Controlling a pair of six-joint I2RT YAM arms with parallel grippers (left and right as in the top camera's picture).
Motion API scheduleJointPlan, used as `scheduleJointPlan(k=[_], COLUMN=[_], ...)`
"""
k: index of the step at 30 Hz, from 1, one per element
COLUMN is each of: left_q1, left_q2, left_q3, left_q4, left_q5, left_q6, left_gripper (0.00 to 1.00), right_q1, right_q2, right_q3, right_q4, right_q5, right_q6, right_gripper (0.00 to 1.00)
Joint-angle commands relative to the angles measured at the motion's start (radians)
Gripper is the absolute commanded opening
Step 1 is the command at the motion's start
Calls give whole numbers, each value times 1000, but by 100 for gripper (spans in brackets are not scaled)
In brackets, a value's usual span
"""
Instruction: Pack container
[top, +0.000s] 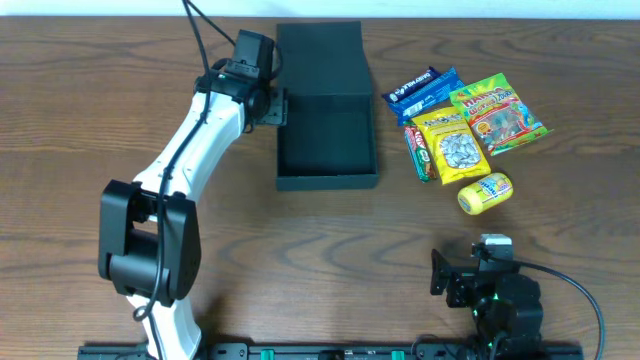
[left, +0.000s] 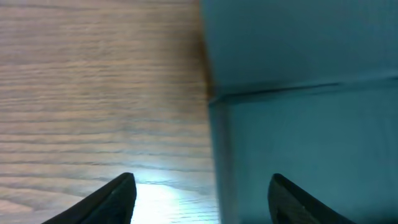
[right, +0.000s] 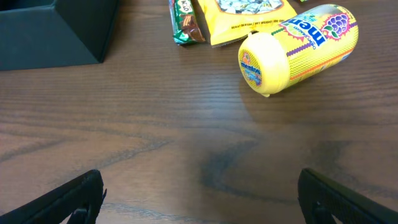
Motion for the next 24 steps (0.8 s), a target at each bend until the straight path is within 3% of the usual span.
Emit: scheduleJointPlan(k=[1, 12, 13, 16, 17, 19, 24], left_q1=[-49, -89, -89, -89, -89, -89, -89], left_q2=[27, 119, 119, 119, 119, 119, 119], left_q3=[17, 17, 17, 17, 17, 17, 17], left_q4=[-10, -77, -77, -77, -77, -77, -76], left_q5=[26, -81, -84, -86, -87, -87, -132], left_q6=[20, 31, 32, 32, 32, 47, 137], left_gripper=[66, 56, 51, 18, 12, 6, 6], right_q1=[1, 1, 1, 1, 1, 1, 1], right_q2=[-3, -3, -3, -3, -3, -3, -3], right_q3=[-5, -5, -5, -5, -5, -5, -5], right_q4=[-1, -1, -1, -1, -1, -1, -1], right_q5=[11, 10, 11, 11, 11, 11, 11], right_q6=[-11, -11, -11, -11, -11, -11, -11], right_gripper=[99, 99, 99, 99, 99, 99, 99])
